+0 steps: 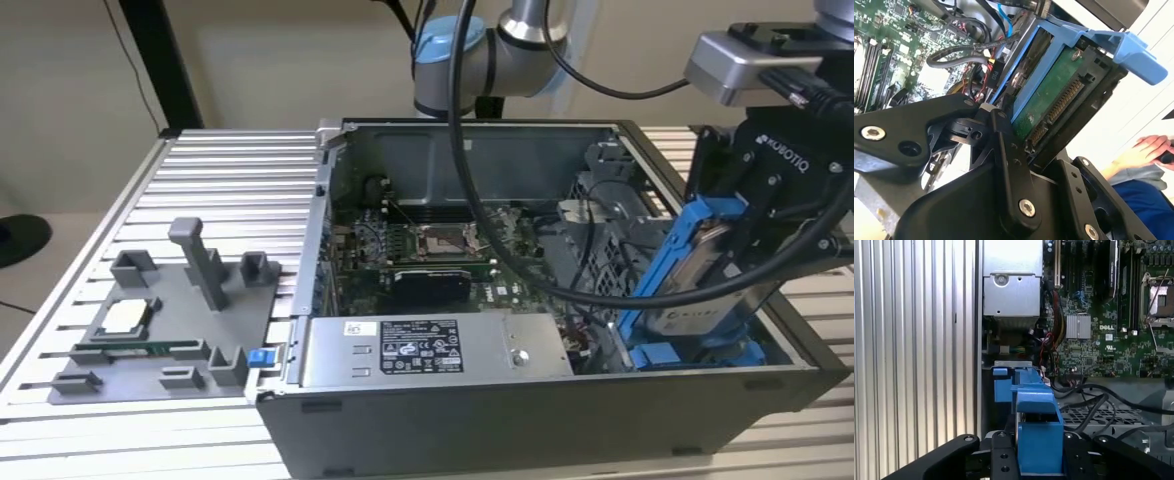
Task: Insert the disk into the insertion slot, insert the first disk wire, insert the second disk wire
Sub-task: 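Insert the disk into the insertion slot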
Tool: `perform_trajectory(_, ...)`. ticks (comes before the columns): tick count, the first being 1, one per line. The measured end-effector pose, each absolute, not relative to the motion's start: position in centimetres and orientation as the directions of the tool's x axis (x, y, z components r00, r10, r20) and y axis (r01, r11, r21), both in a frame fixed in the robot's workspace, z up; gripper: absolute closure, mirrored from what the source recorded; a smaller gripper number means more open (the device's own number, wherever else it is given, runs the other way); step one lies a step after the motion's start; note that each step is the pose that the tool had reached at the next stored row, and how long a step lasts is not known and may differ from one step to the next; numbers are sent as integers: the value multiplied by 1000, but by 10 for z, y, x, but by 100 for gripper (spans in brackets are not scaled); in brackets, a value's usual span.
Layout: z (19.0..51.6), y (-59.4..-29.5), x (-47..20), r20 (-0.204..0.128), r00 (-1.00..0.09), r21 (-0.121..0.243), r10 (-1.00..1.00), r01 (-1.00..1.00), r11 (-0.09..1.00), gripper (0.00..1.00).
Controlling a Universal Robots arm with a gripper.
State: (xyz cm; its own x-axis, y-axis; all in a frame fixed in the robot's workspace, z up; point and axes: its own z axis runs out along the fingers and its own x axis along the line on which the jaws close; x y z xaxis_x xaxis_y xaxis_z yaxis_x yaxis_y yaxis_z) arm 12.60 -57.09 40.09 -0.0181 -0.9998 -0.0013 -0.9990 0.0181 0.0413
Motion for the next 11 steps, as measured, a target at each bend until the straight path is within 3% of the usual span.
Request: perform_trajectory(11, 385, -571, 126, -2, -18, 42, -1000, -999, 18, 100)
